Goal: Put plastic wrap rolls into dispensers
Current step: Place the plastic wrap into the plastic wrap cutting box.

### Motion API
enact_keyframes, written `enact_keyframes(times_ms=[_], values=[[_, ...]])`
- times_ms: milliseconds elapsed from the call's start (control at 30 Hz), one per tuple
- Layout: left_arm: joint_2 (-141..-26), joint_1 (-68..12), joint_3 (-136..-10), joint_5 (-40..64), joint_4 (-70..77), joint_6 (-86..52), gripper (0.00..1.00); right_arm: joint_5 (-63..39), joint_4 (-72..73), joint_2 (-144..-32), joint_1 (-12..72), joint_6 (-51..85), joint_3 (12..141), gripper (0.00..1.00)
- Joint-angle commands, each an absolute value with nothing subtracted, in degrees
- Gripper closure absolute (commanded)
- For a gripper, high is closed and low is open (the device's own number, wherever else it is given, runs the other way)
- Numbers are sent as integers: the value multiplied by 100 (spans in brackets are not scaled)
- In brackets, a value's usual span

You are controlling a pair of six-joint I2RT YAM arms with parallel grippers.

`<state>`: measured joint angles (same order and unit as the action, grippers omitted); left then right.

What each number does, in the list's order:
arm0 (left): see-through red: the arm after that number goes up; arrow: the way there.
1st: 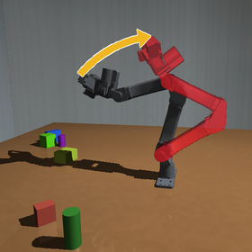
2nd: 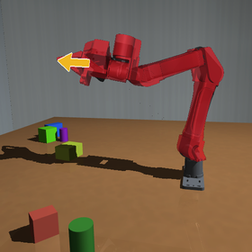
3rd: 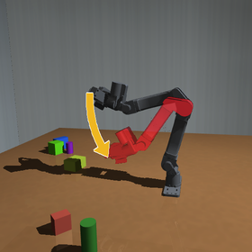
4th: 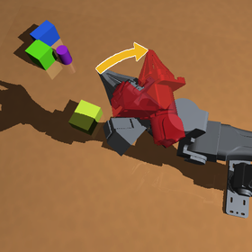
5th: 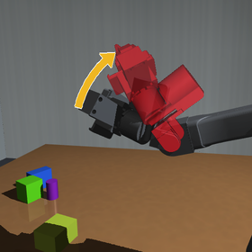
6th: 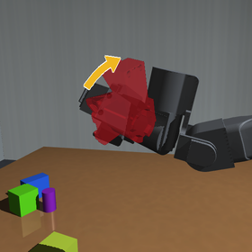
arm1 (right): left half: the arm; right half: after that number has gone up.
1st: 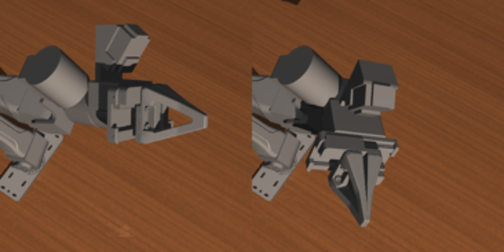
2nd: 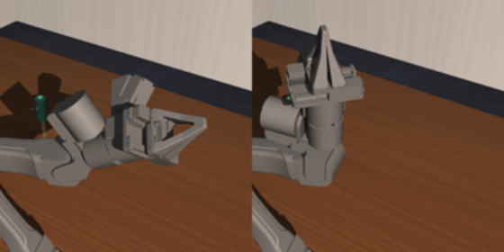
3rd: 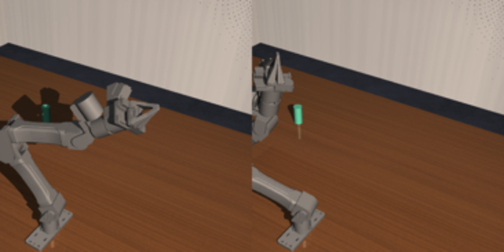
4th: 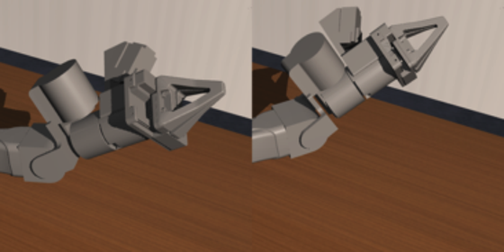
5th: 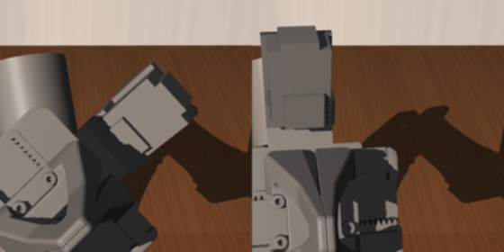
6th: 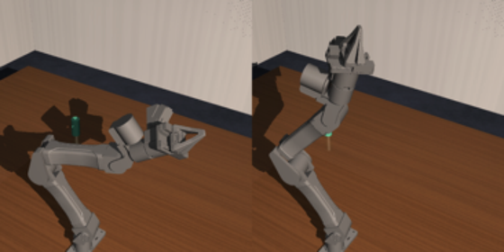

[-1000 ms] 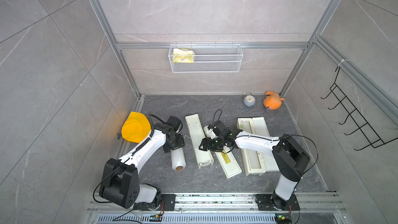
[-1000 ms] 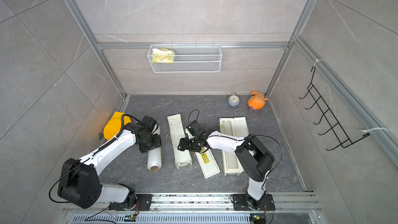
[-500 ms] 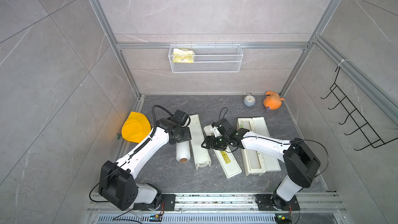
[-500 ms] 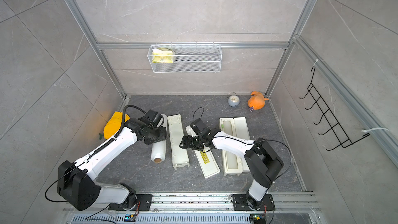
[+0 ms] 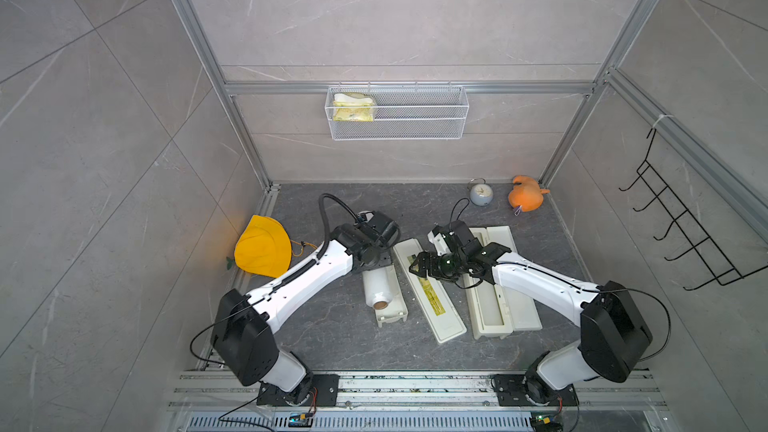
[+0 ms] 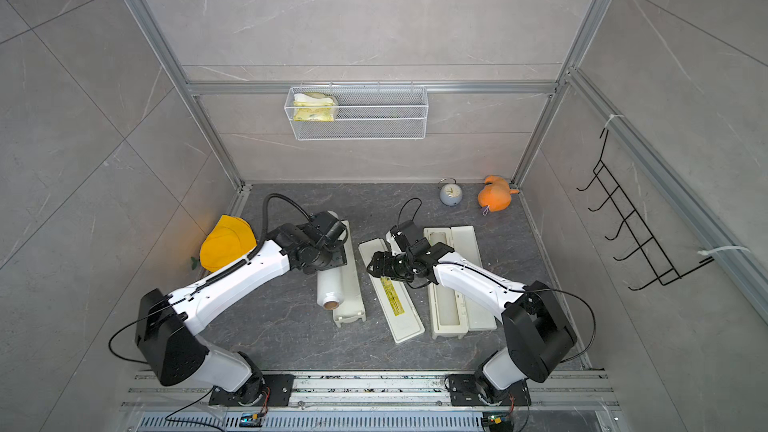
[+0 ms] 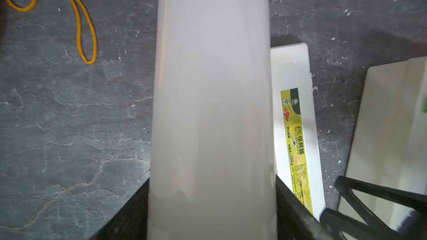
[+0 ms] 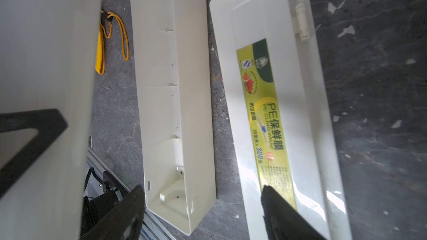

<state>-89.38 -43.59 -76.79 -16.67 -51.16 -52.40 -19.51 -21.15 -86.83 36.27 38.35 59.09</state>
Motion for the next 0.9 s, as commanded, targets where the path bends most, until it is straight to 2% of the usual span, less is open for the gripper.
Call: enact_keyframes(times_ms=[0, 500, 867], values=[[-9190, -4552, -8207, -2338, -4837, -5651, 62, -1904, -2349, -8376, 3528, 3658, 5743, 19], [-10070, -4746, -8167, -3175, -4579, -5398, 62, -2080, -2430, -7996, 3142, 3525, 5291, 19], [-10187, -4746, -7739, -3111, -4188, -5281, 62, -2125, -2444, -8007, 3096, 3516, 5230, 19]])
